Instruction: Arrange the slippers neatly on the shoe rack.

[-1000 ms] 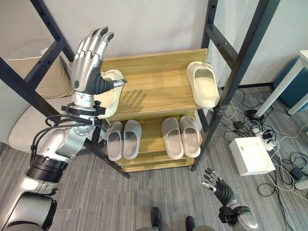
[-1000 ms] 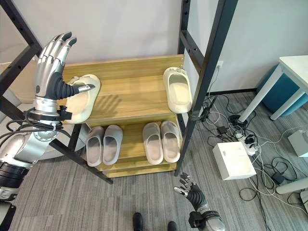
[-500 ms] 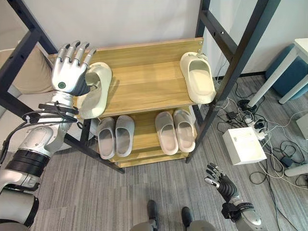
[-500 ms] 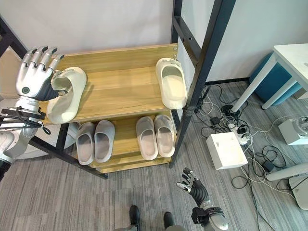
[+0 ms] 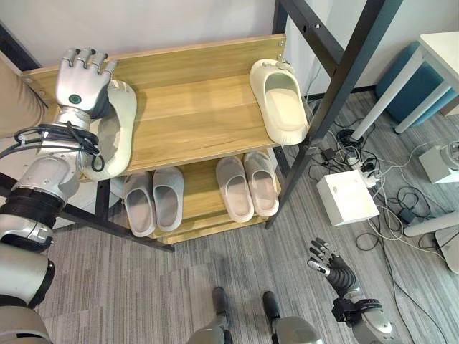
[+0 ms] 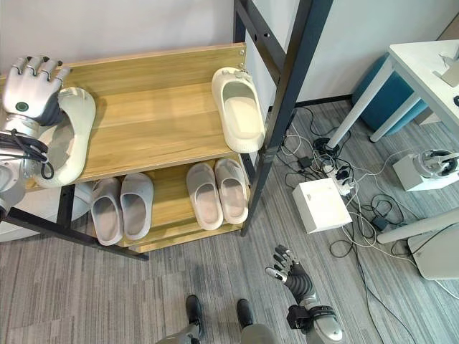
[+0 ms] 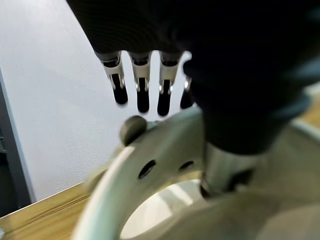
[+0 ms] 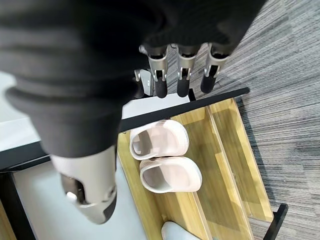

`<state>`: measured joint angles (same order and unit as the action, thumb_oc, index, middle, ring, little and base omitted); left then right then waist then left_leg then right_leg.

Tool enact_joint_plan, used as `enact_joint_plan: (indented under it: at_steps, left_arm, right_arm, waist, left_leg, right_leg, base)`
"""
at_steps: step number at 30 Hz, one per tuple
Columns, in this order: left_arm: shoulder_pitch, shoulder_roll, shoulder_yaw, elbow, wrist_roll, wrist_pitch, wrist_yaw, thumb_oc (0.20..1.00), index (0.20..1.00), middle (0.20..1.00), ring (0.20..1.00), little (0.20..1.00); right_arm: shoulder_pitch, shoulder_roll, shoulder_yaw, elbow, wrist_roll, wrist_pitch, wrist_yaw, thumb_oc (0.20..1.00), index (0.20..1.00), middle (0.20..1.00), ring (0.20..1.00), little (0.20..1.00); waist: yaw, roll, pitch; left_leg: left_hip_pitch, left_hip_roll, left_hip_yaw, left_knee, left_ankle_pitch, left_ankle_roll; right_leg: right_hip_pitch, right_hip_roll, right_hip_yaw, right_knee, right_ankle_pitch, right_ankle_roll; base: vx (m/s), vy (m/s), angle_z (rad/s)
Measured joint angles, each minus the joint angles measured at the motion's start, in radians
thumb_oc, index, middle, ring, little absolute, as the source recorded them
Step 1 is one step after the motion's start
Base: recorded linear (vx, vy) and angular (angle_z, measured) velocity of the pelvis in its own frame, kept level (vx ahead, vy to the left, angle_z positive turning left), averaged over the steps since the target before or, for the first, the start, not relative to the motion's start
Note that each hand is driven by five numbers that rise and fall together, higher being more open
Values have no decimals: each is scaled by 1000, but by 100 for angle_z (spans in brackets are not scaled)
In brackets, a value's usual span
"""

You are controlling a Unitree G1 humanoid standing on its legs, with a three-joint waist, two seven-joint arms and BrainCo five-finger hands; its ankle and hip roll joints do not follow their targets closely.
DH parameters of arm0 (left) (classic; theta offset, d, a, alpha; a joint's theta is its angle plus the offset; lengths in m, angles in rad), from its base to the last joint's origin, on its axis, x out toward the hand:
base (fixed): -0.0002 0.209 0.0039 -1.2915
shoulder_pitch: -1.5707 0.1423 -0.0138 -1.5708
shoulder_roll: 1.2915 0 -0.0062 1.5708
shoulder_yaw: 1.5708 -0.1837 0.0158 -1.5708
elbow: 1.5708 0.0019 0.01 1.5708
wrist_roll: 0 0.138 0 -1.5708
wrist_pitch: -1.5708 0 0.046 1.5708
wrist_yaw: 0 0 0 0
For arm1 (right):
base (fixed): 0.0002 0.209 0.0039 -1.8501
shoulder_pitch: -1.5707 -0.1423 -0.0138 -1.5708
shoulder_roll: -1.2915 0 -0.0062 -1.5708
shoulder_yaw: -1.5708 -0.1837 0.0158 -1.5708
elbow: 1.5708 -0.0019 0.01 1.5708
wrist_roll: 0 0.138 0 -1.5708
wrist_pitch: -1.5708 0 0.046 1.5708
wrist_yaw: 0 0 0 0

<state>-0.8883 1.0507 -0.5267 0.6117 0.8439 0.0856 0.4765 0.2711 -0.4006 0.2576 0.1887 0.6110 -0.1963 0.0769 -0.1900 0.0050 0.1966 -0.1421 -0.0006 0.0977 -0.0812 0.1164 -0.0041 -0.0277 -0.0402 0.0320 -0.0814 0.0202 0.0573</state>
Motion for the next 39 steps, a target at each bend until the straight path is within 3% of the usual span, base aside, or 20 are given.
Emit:
enact_joint_plan:
  at_steps: [7, 10, 14, 18, 25, 27, 31, 37, 38, 39]
  left_arm:
    - [2, 0, -14, -25, -19, -3, -11, 200, 200, 200, 200, 200]
    - [27, -12, 17, -125, -38, -10, -15, 200, 200, 200, 200, 200]
    - [60, -117, 22, -347, -36, -40, -18, 200, 200, 200, 200, 200]
    - [11, -167, -32, -371, -31, -60, -29, 200, 200, 200, 200, 200]
    - [-113, -210, -114, -209, -38, -61, -44, 200, 200, 200, 200, 200]
    - [-207, -211, -222, -118, -37, -61, -48, 200, 200, 200, 200, 200]
    - [-334, -201, -321, 88, -34, -49, -55, 200, 200, 200, 200, 200]
    - [-346, -214, -334, 141, 3, -5, -55, 200, 200, 200, 200, 200]
    - [-344, -228, -334, 135, 5, -5, -55, 1000, 1000, 1000, 1000, 1000]
    - [-344, -232, -334, 127, 5, -4, -55, 1000, 1000, 1000, 1000, 1000]
  right_arm:
    - [-3, 1, -1, 0, 0, 0, -1, 1000, 1000, 1000, 1000, 1000]
    - [-6, 10, -2, -1, -1, 0, -3, 1000, 1000, 1000, 1000, 1000]
    - [-24, 20, 1, -2, -1, 1, -2, 1000, 1000, 1000, 1000, 1000]
    - [-20, 20, 0, -2, 0, 1, -3, 1000, 1000, 1000, 1000, 1000]
    - [-19, 17, -5, -3, 20, 3, -11, 1000, 1000, 1000, 1000, 1000]
    - [-14, 5, -11, -4, 22, 2, -11, 1000, 1000, 1000, 1000, 1000]
    - [-2, -3, -36, -5, 42, 0, -11, 1000, 1000, 1000, 1000, 1000]
    - [5, -4, -33, -4, 59, -1, -10, 1000, 1000, 1000, 1000, 1000]
    - [5, -4, -33, -5, 59, -2, -10, 1000, 1000, 1000, 1000, 1000]
    - [4, -4, -33, -5, 59, -3, -10, 1000, 1000, 1000, 1000, 1000]
  waist:
    - [4, -2, 1]
    - [7, -5, 2]
    - [4, -7, 3]
    - [-13, -4, 4]
    - [-82, 36, 14]
    - [-83, 47, 13]
    - [-104, 64, 13]
    - [-98, 65, 13]
    - [-98, 64, 12]
    - [-97, 64, 12]
  left_leg:
    - [-13, 0, 0, 0, 0, -1]
    - [-12, -1, -4, 0, 0, 0]
    - [8, 0, -6, 0, 0, 0]
    - [19, 2, 0, 0, 0, 0]
    - [18, 18, 46, 0, 0, -1]
    - [16, 23, 52, 0, 0, -1]
    - [7, 27, 66, 0, 0, -1]
    - [4, 28, 65, 0, 0, -1]
    - [4, 27, 57, 0, 1, -2]
    - [4, 26, 54, 0, 1, -2]
  right_leg:
    - [-10, 0, 0, 0, 3, 0]
    - [-7, 0, -4, 0, 3, 1]
    - [13, 1, -7, 0, 3, 0]
    - [13, 1, -2, -6, -1, 7]
    - [-9, 13, 46, 0, 15, -7]
    - [-13, 18, 52, 0, 18, -10]
    - [-28, 21, 64, 0, 22, -12]
    - [-22, 22, 64, 0, 27, -12]
    - [-20, 22, 56, 0, 27, -12]
    - [-17, 22, 53, 0, 27, -12]
  base:
    - [0, 0, 0]
    - [15, -3, 4]
    - [-2, -11, -1]
    - [-17, -52, -5]
    - [-3, -56, -19]
    - [2, -49, -14]
    - [5, -55, -10]
    - [11, -32, 0]
    - [1, -21, 18]
    - [2, -22, 13]
